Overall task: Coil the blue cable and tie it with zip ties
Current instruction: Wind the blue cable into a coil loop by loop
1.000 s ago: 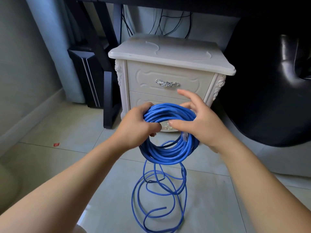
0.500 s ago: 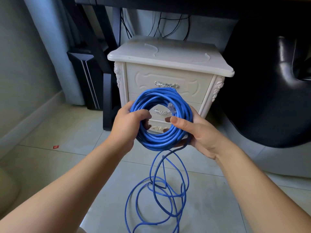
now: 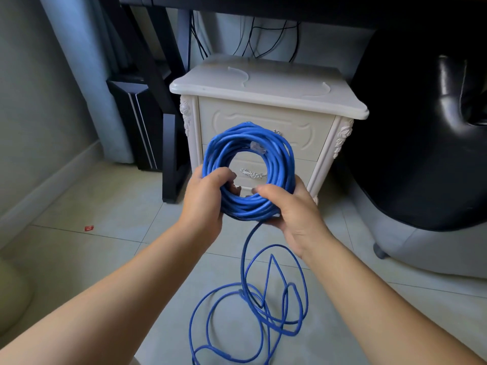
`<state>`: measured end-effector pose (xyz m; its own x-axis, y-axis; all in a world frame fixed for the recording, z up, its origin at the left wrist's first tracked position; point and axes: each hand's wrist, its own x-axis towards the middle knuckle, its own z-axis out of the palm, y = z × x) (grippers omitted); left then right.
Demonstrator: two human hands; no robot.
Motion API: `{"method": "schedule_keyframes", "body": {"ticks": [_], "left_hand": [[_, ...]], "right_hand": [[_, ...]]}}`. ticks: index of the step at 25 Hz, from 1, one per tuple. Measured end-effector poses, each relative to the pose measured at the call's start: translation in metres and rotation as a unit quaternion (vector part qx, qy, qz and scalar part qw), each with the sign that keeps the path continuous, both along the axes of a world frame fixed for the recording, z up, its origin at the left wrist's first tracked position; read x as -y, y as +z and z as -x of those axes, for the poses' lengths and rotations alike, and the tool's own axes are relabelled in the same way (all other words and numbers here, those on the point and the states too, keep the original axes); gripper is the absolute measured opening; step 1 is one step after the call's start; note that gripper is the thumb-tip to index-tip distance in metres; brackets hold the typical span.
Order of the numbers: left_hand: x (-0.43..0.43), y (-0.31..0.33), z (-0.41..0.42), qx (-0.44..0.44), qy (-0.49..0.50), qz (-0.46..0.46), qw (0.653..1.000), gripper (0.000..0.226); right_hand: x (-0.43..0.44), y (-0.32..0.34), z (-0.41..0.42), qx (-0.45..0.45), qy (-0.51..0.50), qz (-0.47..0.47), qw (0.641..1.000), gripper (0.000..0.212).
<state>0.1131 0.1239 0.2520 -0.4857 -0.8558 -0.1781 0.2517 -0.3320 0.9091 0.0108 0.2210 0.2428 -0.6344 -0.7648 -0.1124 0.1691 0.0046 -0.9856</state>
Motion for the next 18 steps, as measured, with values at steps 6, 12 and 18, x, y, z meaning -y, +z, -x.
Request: {"method": "schedule_keyframes", "body": {"ticks": [6, 12, 18], "left_hand": [[-0.003, 0.002, -0.006, 0.042, -0.214, 0.076, 0.973, 0.042], [0.013, 0.004, -0.015, 0.15, -0.21, 0.406, 0.877, 0.096], [0.005, -0.005, -0.012, 0.284, -0.188, 0.565, 0.752, 0.036]], "right_hand": [[-0.007, 0.015, 0.024, -0.009, -0.115, 0.041, 0.993, 0.032], [-0.013, 0.021, 0.023, -0.326, -0.072, -0.075, 0.94, 0.04], [-0.013, 0.023, -0.006, -0.601, 0.052, -0.191, 0.774, 0.048]]}}
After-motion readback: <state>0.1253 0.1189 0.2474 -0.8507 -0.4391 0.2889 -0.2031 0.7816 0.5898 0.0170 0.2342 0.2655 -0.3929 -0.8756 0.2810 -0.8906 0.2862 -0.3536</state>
